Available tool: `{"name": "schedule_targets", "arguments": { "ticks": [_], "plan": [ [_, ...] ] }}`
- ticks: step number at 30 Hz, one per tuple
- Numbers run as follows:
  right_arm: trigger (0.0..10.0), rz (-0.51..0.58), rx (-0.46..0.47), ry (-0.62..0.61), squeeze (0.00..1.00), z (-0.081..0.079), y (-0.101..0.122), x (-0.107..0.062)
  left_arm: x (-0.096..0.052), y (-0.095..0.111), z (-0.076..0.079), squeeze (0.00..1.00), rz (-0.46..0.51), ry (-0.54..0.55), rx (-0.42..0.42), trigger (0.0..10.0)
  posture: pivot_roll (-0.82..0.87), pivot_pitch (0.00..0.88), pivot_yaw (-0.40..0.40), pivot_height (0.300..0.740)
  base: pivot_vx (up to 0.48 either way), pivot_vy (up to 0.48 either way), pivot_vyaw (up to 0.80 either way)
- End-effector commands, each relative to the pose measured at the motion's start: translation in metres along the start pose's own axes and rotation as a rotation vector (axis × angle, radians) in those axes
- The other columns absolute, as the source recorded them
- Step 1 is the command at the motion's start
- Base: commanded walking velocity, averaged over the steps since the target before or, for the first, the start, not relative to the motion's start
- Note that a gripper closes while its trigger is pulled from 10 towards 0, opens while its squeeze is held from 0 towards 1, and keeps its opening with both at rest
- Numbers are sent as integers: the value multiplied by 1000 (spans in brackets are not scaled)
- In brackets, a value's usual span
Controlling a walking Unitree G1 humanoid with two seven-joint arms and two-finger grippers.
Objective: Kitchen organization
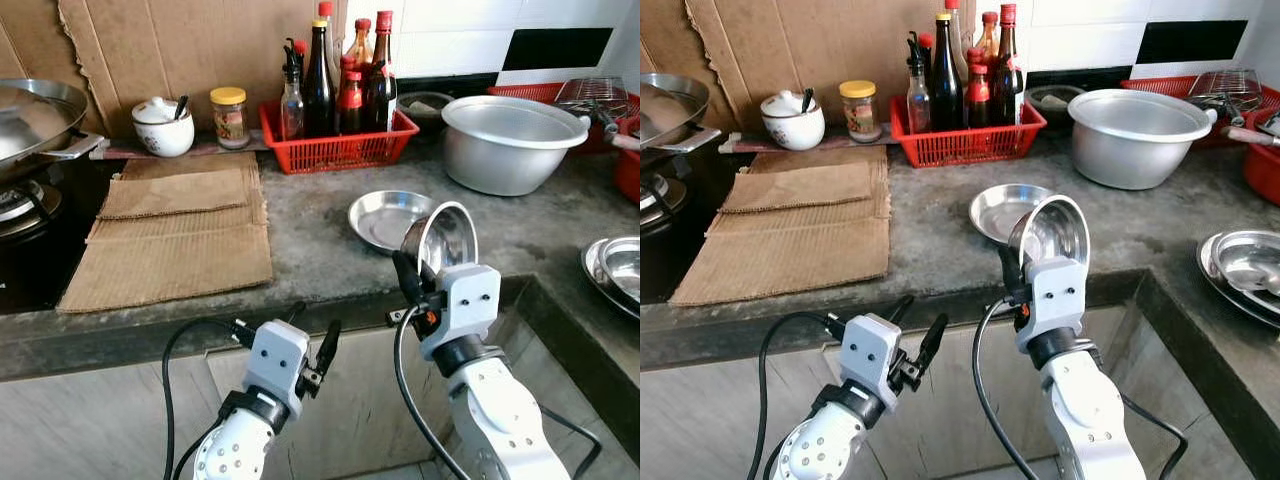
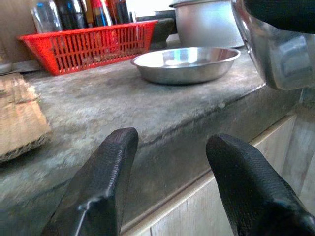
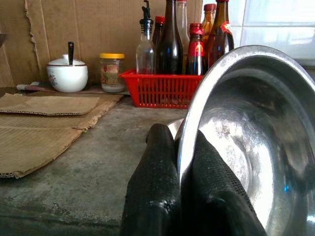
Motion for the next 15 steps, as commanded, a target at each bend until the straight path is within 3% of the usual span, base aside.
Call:
{"name": "schedule_targets", "arguments": {
  "ticks": [1,15],
  "plan": [
    [10000,5,11,-9,0,1,3,2,-1,0,0,0,1,4,8,10000,28,0,-12,740,-289,0,0],
    [10000,-5,19,-11,0,-2,1,2,-3,-3,-1,0,-11,13,9,10000,30,0,-12,740,-303,0,0]
  ]
}}
Point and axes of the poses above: a point about 5 cm out from each wrist's last joint towards the gripper, its own x axis pointing out of the wrist towards the gripper, its own y axis along the axis of the wrist's last joint, z = x × y, the point moved 6 cm from there along x, pointing out of the wrist towards the gripper, and after that the axes turned 12 degrees about -x, right-handed, at the moved point
